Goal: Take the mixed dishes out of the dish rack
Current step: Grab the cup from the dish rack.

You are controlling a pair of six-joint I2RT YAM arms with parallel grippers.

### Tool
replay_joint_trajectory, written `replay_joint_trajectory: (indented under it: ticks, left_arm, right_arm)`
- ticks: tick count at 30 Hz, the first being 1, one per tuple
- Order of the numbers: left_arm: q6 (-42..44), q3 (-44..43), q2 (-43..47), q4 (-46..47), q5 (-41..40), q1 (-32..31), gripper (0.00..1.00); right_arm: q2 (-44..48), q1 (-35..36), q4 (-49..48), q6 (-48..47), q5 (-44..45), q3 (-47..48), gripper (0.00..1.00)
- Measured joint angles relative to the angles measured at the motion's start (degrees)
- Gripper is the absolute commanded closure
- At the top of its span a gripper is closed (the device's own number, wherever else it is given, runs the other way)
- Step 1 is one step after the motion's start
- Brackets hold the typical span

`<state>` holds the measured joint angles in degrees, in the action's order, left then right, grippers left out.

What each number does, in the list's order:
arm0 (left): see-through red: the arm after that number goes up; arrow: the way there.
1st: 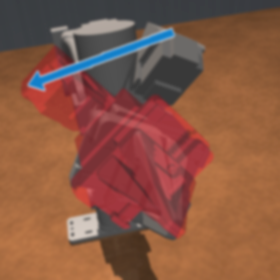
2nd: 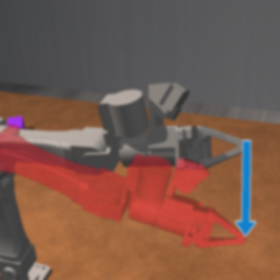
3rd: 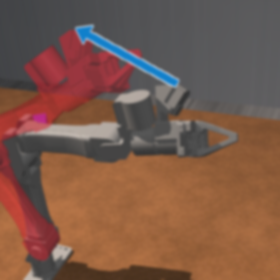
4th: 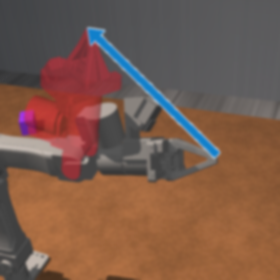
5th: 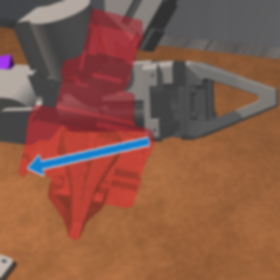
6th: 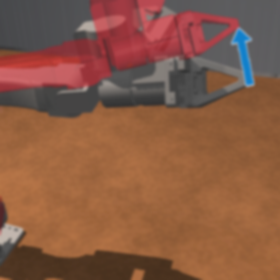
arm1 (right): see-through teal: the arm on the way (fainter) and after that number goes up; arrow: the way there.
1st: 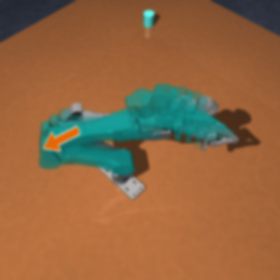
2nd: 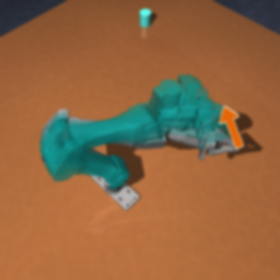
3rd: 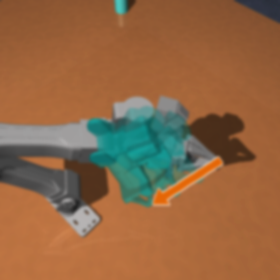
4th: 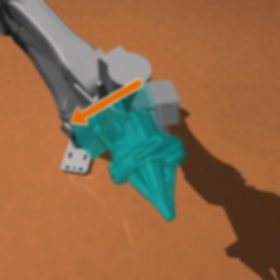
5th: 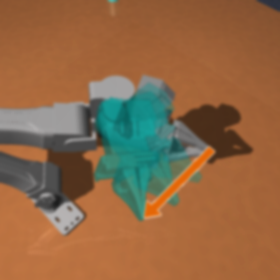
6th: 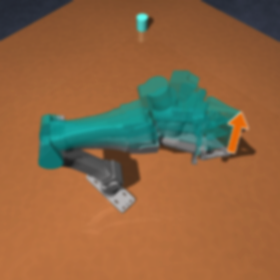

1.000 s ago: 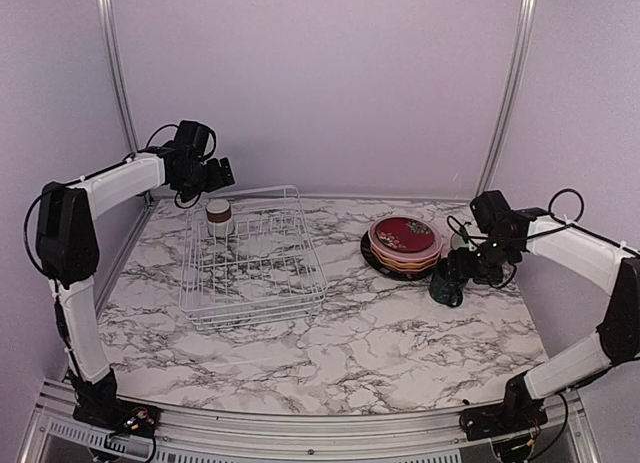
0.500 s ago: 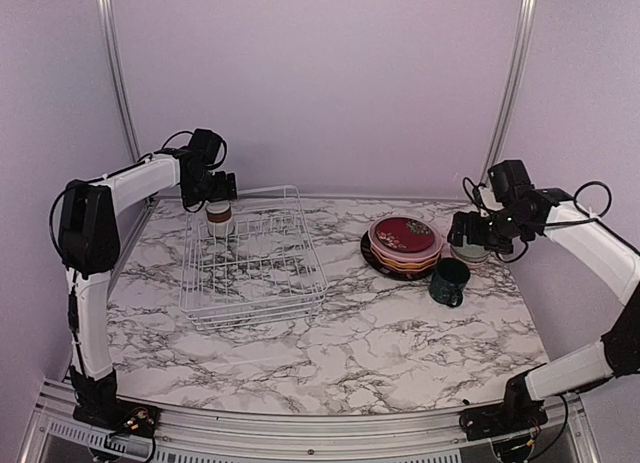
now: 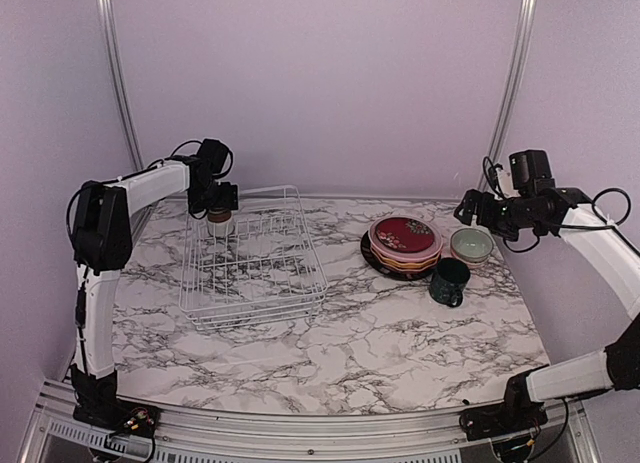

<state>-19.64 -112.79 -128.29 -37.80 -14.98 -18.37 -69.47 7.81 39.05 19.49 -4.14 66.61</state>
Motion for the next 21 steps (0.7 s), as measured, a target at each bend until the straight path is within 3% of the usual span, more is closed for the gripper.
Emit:
replay_joint_trajectory:
  ticks: [6, 14, 21]
  left_arm:
    - [1.3, -0.9, -1.7, -0.5, -0.8, 0.0, 0.19]
    - [2.4, -1.3, -2.7, -1.0, -1.4, -0.1, 0.4]
    - [2.3, -1.6, -1.9, -1.2, -0.4, -0.1, 0.45]
  right_arm:
    - [0.0, -0.1, -0.8, 0.5, -2.1, 0.0, 0.02]
    - [0.0, -0.2, -1.2, 0.5, -3.5, 0.0, 0.02]
    - [-1.0, -0.3, -3.0, 0.7, -7.8, 0.0, 0.05]
